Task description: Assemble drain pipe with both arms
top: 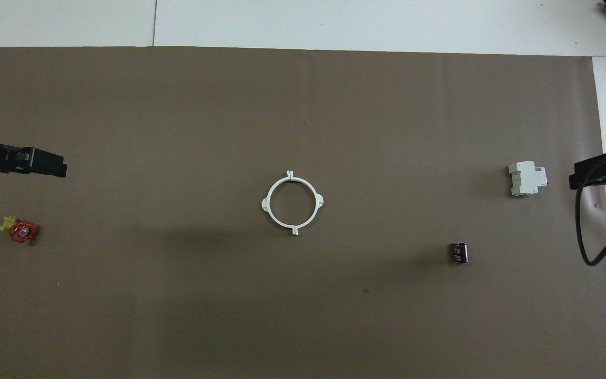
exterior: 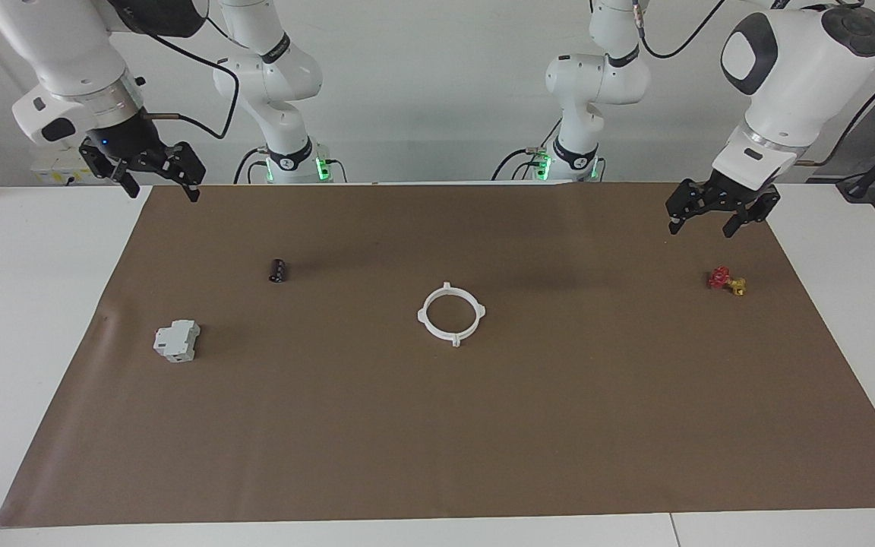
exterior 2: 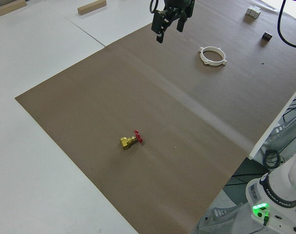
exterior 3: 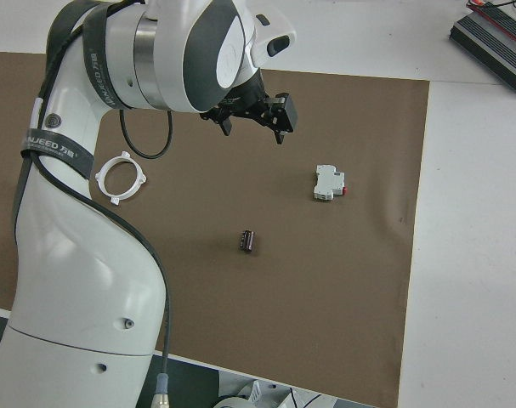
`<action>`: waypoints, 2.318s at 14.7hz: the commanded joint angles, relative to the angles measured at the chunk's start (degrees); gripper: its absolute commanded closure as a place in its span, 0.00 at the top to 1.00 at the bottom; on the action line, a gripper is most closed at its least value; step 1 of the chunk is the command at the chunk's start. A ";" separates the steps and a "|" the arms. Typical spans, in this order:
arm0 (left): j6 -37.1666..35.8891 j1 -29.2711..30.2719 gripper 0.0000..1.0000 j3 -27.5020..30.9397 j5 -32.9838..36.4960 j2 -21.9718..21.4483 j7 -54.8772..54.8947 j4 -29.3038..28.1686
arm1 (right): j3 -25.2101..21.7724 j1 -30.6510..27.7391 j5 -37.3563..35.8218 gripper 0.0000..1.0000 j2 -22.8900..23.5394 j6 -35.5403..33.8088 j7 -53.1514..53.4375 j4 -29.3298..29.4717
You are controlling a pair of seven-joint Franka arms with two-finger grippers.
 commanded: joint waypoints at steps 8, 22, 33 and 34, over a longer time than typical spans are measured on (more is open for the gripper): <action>-0.73 -0.17 1.00 -1.30 0.85 -0.79 0.20 0.18 | 0.08 -0.41 0.88 1.00 -0.48 -0.86 -1.38 0.19; -1.79 0.36 1.00 -2.27 0.68 -0.97 -1.21 0.27 | 0.08 -0.41 0.79 1.00 -0.48 -0.86 -1.38 0.19; -1.70 3.43 1.00 -5.26 0.68 -0.44 -1.30 0.18 | 0.08 -0.40 0.88 1.00 -0.48 -0.86 -1.38 0.19; -1.88 3.43 1.00 -5.26 0.68 -0.35 -1.21 0.27 | 0.08 -0.41 0.88 1.00 -0.48 -0.86 -1.38 0.19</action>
